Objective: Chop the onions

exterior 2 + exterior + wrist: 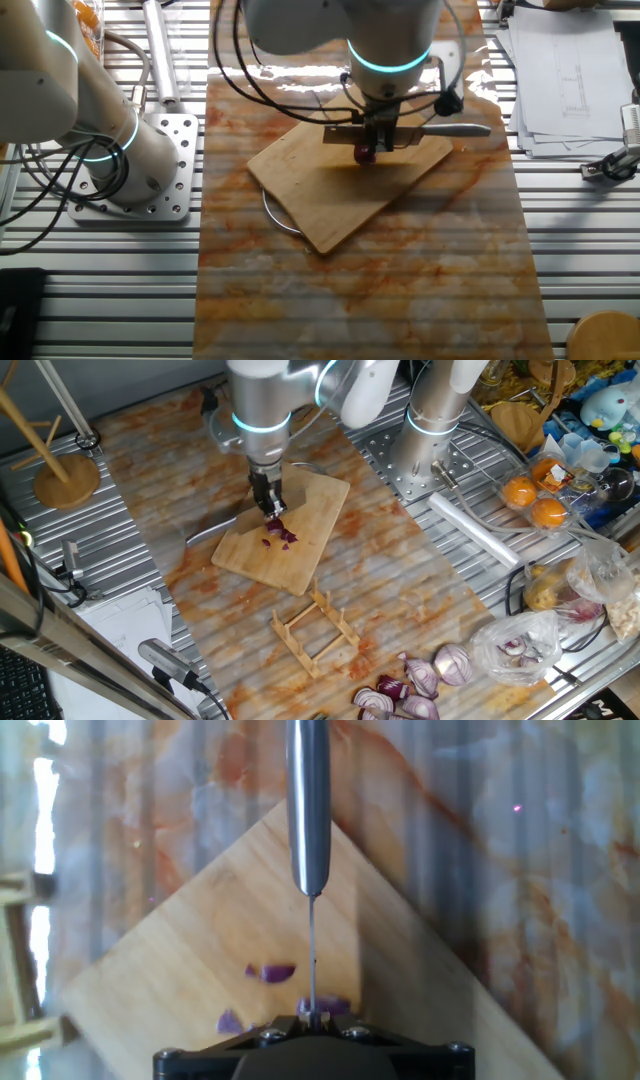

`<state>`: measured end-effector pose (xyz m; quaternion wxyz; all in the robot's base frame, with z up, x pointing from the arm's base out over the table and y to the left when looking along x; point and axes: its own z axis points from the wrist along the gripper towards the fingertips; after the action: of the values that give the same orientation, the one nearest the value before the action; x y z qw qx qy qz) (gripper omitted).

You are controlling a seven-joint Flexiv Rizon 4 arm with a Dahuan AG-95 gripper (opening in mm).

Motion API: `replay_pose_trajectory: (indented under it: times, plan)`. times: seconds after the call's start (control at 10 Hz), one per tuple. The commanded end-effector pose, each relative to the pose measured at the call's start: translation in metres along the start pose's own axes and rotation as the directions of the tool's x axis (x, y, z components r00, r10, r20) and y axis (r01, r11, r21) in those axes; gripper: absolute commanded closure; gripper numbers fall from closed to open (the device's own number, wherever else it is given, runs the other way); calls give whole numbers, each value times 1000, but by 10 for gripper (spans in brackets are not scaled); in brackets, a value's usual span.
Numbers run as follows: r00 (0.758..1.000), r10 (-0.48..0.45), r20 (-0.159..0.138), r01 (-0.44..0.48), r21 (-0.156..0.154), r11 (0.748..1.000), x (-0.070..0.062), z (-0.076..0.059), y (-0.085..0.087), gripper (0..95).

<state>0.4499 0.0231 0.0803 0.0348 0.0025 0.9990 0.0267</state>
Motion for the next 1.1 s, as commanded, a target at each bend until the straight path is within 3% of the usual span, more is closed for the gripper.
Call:
replay_pose_trajectory:
  times: [0.1, 0.7, 1.1]
  plan:
    - [1000, 6, -2, -6, 1, 1000, -6, 8, -2, 950]
    - [1000, 11, 8, -12, 4, 1000, -7, 19, -6, 950]
    - [1000, 21, 5, -21, -8, 1000, -9, 35, -9, 950]
